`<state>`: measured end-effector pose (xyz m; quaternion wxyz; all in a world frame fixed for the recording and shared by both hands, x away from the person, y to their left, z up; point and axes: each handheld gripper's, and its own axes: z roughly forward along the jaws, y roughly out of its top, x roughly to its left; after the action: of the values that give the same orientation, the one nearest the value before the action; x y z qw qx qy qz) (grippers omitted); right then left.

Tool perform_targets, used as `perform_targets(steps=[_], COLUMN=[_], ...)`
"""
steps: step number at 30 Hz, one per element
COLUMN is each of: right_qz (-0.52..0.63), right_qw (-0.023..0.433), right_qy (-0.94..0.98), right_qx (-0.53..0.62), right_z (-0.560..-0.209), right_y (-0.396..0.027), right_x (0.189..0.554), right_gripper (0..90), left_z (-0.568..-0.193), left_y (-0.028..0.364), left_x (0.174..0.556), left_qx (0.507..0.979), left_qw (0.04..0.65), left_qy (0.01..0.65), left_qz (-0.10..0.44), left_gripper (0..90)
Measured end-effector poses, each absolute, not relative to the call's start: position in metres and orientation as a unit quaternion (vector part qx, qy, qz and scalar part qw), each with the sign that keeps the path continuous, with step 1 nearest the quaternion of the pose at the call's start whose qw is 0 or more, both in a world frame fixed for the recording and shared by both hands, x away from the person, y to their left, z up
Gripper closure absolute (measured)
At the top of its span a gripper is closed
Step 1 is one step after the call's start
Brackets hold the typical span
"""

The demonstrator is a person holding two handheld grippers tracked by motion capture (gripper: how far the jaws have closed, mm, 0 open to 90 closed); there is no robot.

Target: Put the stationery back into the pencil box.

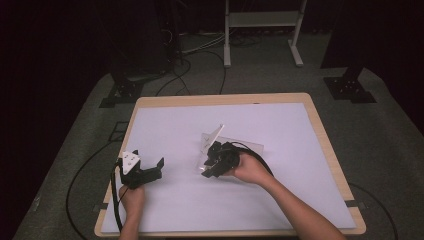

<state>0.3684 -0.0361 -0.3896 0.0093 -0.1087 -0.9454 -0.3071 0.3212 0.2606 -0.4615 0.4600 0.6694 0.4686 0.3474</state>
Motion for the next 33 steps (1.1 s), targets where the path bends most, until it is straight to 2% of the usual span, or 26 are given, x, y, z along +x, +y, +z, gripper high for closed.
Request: perform_targets(steps=[33], right_qz=[-0.307], right_qw=[-0.004], right_qy=[-0.943], right_qx=[-0.130], right_z=[-0.384], right_y=[-0.027], right_x=[0.396], right_gripper=[58.1], left_z=[-0.461], left_y=[0.261], left_x=[0.321], left_qx=[0.671], left_qw=[0.460], left_qy=[0.466], left_qz=[0.347], left_gripper=[0.0])
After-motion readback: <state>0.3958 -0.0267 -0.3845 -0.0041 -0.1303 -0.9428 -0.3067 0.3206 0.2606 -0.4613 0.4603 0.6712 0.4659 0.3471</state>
